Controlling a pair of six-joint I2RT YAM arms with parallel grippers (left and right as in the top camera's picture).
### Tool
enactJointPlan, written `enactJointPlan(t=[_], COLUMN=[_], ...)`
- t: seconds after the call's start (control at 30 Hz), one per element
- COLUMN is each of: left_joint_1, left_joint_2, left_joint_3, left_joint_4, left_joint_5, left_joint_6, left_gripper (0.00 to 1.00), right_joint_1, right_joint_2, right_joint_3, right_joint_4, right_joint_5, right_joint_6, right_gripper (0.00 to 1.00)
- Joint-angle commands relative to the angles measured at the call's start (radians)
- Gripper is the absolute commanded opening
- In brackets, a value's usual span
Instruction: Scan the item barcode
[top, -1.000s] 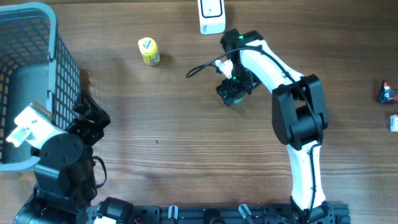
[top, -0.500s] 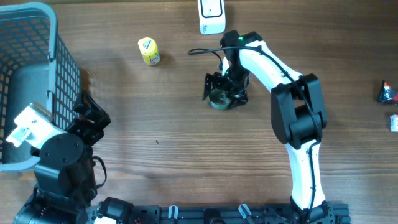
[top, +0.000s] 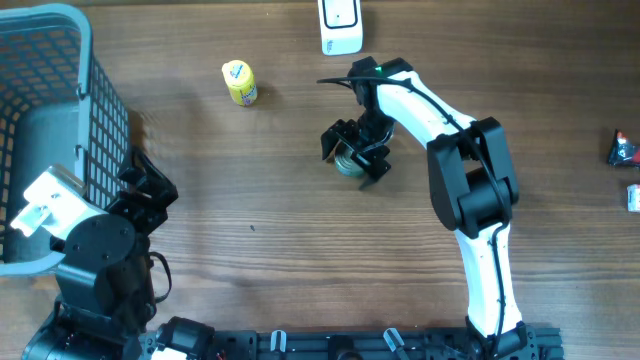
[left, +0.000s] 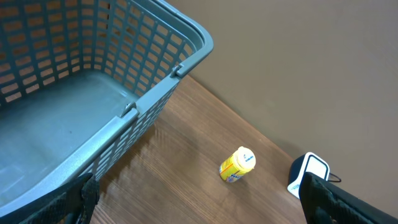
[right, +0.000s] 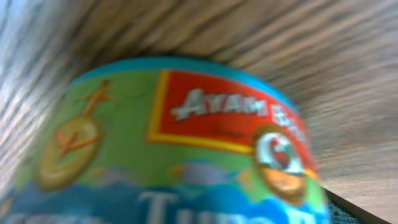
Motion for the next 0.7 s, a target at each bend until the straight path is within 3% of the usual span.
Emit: enactJointPlan(t=[0.0,0.2,0.47,0.63,0.67], left_joint_1=[-0.004,-0.004,-0.004,-0.004,-0.004], left_joint_2=[-0.003,-0.003,-0.003,-0.003,-0.003], left_joint_3=[-0.001,-0.001,-0.001,-0.001,-0.001], left_joint_4=[-0.001,-0.001,-0.001,-0.001,-0.001], left_joint_5=[0.008,0.008,0.008,0.008,0.008], left_joint_6=[-0.014,-0.014,-0.014,-0.014,-0.014], left_gripper=[1.00,1.00,1.00,1.00,1.00], right_joint_1=[0.004,0.003,0.003,0.003,0.003], right_joint_2=[0.060,0.061,0.060,0.060,0.060], right_joint_3=[-0.027,-0.027,-0.027,-0.027,-0.027], right_joint_4=[0.010,0.127,0.141,0.158,0.156], right_joint_5=[0.172,0.303,0.351,0.393,0.394], right_joint_6=[0.108,0.079,0.250,0.257,0.254], right_gripper=[1.00,1.00,1.00,0.99,0.95])
